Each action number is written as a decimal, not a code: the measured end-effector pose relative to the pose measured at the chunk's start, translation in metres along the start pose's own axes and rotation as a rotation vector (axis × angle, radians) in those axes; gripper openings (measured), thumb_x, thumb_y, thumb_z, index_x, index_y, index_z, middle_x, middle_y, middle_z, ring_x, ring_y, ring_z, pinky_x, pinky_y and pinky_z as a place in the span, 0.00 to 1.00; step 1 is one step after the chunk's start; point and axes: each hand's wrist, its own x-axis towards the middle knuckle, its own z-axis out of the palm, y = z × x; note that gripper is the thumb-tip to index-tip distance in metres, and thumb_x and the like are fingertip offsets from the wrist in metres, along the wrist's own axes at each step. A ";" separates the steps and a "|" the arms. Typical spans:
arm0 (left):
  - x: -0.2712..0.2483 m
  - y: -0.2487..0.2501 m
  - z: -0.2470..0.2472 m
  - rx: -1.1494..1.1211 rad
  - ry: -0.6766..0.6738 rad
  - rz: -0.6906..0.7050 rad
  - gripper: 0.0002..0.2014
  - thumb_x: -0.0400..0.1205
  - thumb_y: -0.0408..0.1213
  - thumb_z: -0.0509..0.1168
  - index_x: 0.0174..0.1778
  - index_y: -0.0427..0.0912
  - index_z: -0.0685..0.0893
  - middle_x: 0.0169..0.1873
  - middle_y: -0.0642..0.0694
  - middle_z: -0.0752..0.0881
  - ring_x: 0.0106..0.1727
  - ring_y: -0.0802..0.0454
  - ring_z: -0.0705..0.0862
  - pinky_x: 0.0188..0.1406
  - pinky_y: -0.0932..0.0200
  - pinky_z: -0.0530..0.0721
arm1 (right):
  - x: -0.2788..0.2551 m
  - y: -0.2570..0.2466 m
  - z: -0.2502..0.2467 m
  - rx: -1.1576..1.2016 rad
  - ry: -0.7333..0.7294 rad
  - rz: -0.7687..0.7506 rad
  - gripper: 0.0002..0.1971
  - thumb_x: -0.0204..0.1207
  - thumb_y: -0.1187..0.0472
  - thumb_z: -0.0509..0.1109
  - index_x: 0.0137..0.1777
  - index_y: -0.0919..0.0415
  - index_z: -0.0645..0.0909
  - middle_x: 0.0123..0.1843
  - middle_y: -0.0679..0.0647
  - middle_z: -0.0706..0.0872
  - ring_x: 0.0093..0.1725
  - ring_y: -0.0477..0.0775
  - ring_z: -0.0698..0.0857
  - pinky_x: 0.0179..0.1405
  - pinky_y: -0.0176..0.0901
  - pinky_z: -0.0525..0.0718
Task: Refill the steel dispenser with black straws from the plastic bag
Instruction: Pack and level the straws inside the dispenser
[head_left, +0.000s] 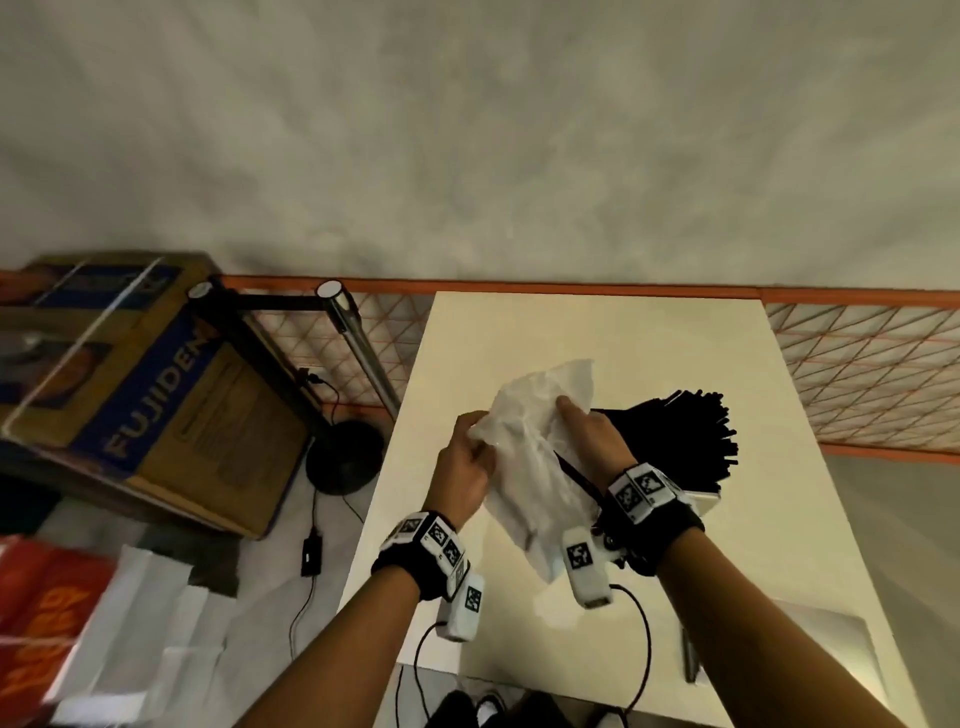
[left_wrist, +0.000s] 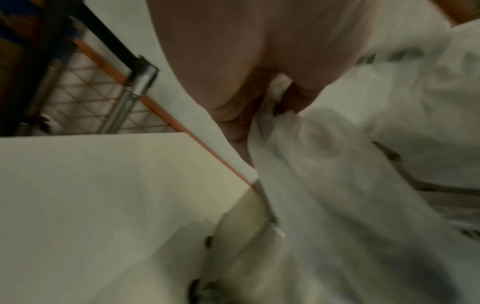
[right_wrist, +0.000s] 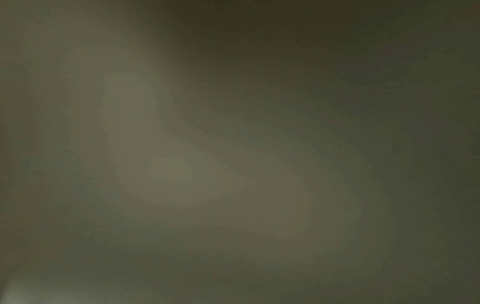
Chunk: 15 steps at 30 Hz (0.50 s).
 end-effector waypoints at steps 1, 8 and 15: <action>-0.003 -0.007 -0.010 0.034 0.032 -0.022 0.15 0.87 0.33 0.61 0.67 0.56 0.76 0.50 0.54 0.88 0.53 0.49 0.87 0.51 0.54 0.84 | 0.002 0.001 0.007 -0.047 0.004 -0.026 0.22 0.86 0.45 0.58 0.50 0.64 0.82 0.48 0.58 0.85 0.44 0.57 0.83 0.50 0.46 0.77; -0.024 -0.088 -0.065 0.199 0.183 -0.223 0.14 0.90 0.35 0.58 0.72 0.50 0.73 0.57 0.41 0.87 0.59 0.40 0.84 0.58 0.50 0.81 | 0.010 0.019 0.055 -0.332 0.053 -0.233 0.15 0.80 0.53 0.69 0.64 0.55 0.77 0.48 0.53 0.85 0.47 0.58 0.85 0.46 0.46 0.82; -0.046 -0.126 -0.061 0.217 0.036 -0.241 0.19 0.85 0.32 0.58 0.62 0.64 0.71 0.36 0.49 0.87 0.42 0.42 0.86 0.49 0.41 0.87 | -0.036 0.033 0.123 -0.577 -0.304 -0.948 0.09 0.76 0.56 0.59 0.46 0.54 0.82 0.41 0.50 0.86 0.38 0.54 0.82 0.39 0.50 0.83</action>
